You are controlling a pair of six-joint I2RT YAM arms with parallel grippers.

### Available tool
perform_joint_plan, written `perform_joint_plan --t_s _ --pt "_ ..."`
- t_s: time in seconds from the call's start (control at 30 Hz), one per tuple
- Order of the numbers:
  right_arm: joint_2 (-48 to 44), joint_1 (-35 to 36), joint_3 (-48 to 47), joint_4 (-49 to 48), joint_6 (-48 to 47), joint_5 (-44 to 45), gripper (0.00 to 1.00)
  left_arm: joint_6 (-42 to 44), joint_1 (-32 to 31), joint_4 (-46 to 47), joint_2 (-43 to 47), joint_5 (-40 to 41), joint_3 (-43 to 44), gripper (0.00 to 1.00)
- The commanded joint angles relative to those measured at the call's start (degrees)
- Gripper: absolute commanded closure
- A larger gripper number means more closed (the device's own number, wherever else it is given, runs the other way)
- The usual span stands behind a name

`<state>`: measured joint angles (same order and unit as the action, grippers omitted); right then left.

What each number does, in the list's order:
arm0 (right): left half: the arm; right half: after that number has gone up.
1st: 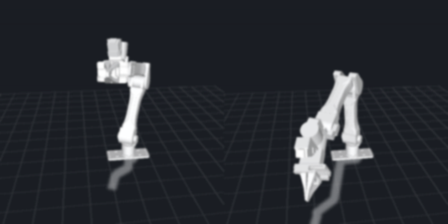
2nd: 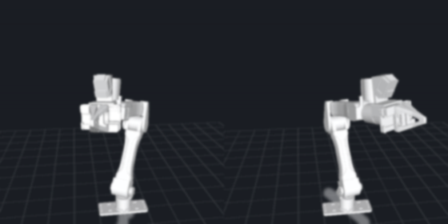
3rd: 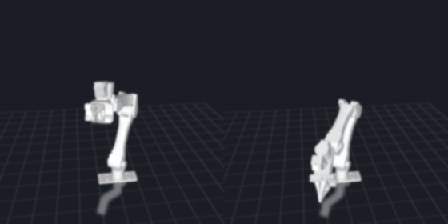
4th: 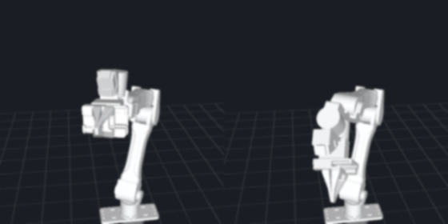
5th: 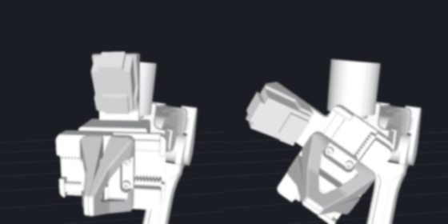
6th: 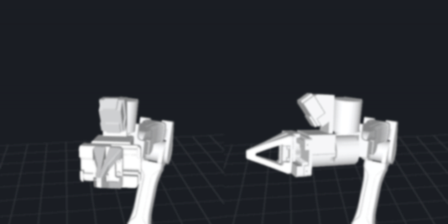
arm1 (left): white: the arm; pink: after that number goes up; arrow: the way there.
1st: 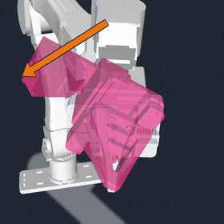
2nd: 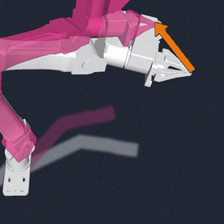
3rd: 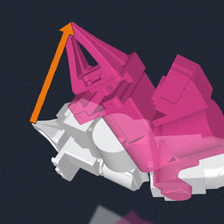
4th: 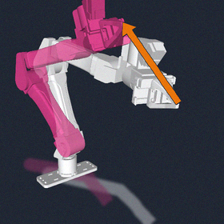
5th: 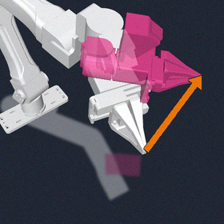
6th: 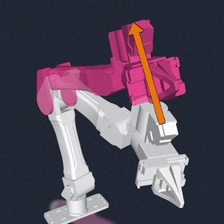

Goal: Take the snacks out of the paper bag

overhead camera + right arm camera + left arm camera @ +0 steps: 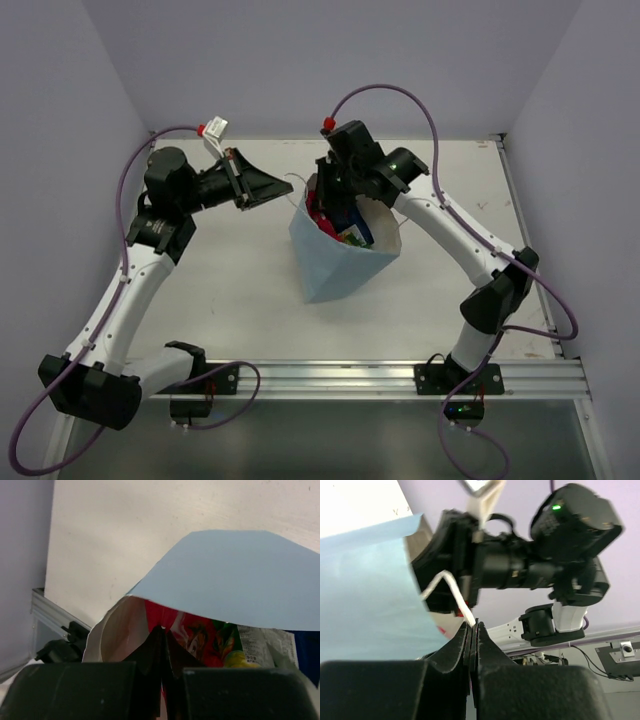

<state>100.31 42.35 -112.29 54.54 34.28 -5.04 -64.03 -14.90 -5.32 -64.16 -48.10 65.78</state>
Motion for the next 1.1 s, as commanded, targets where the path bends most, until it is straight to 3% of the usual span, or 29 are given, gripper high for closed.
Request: perform_joint_plan --t_s 0.0,0.13,0.4,0.53,0.67,0.9,1.07 --pt "-1.7 -0.07 3.55 -5.23 -1.32 -0.32 1.0 -0.92 1.01 2.77 0.18 0.11 3.3 1.0" --pt "-0.12 -0.07 5.33 -6.55 -2.11 -0.76 1.0 -1.89 1.71 4.18 -1.4 -0.16 5.85 1.0" --pt "-1.34 -0.07 4.97 -4.71 -3.7 -1.2 1.0 0.92 2.68 -3.01 -0.79 2.74 4.53 1.0" --pt "-4.69 -0.07 5.86 -6.47 -3.43 -6.29 1.0 3.91 4.25 -7.25 -0.79 4.24 4.36 1.0" --pt "-1.18 0.02 5.59 -2.7 -5.01 -10.16 1.0 5.23 6.1 -7.33 -1.75 3.89 4.45 1.0" --pt "-4.24 -0.07 10.51 -2.6 -6.95 -3.67 1.0 7.16 9.88 -10.14 -2.02 2.92 5.85 1.0" --pt "-7.05 -0.16 8.93 -3.73 -6.51 -1.2 1.0 8.04 10.94 -11.2 -1.67 1.25 5.41 1.0"
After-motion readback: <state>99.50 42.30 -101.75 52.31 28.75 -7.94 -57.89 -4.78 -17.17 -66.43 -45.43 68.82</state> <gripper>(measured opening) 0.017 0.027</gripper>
